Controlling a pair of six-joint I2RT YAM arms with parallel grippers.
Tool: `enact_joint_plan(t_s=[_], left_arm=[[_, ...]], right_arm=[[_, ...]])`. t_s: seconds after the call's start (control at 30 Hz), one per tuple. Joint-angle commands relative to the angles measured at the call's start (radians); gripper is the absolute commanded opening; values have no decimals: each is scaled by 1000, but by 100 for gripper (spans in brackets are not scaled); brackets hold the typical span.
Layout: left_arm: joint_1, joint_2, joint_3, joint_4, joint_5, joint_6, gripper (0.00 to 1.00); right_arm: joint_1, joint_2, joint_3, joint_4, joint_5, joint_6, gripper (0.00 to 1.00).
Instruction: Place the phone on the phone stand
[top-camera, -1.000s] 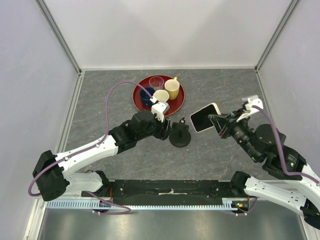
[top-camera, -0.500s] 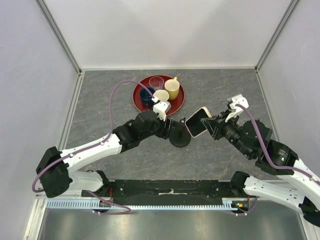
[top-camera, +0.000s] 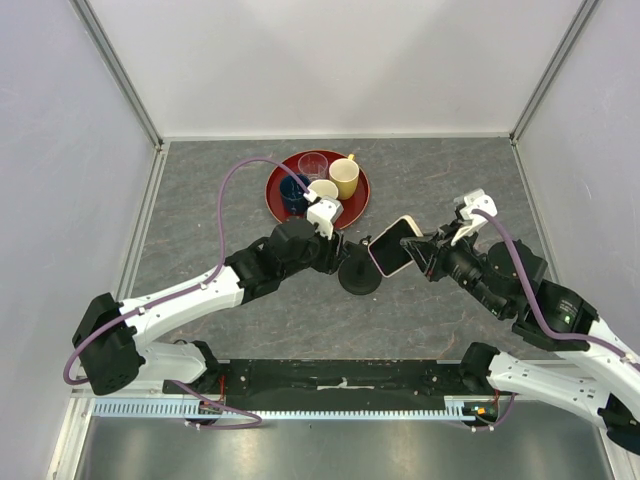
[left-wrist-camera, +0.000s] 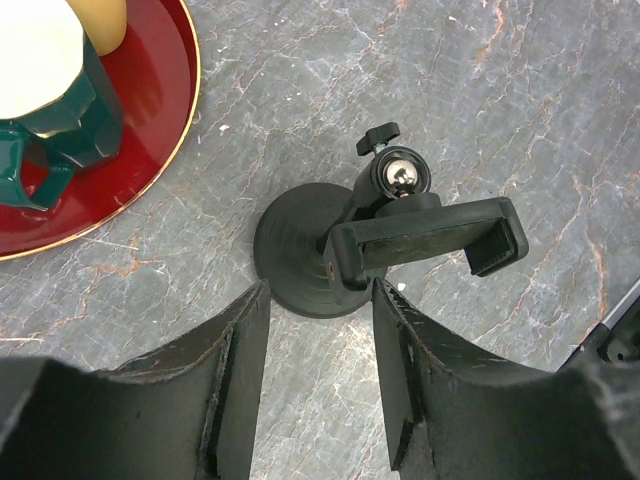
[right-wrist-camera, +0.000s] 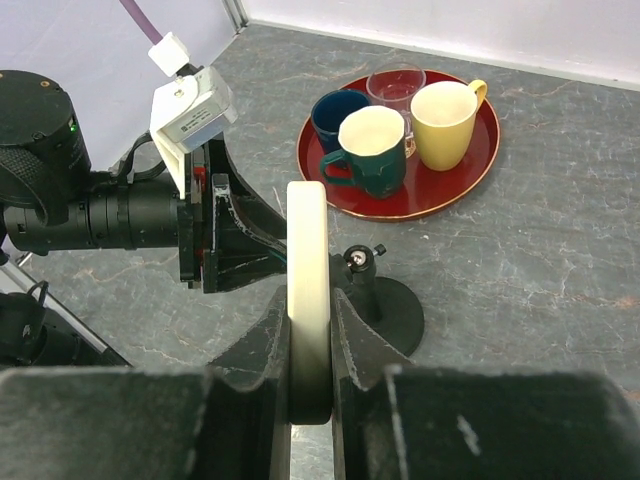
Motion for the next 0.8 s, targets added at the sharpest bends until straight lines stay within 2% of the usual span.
enact_joint_plan(t_s=[0.0,0.3,0.4,0.5,0.53,0.6,0.77], left_arm=[[-5,15,37,40,0,30,52],[-4,52,45,70,5,38,51],[-4,49,34,79,13,52,43],[-4,37,11,134,34,79,28],[-4,35,10,134,39,96,19],[-4,38,14,120,43,111,10],[-4,18,14,111,59,148,2]], right_arm=[[4,7,14,70,-11,-2,0],[2,34,-9,75,-19,-33,0],[2,45,-34,86,-34,-65,0],[2,33,-65,101,-51,-116,0],[1,27,-71,107,-60,-128,0],[1,21,-86,109,-66,-165,0],[2,21,-95,115,-199,-235,0]])
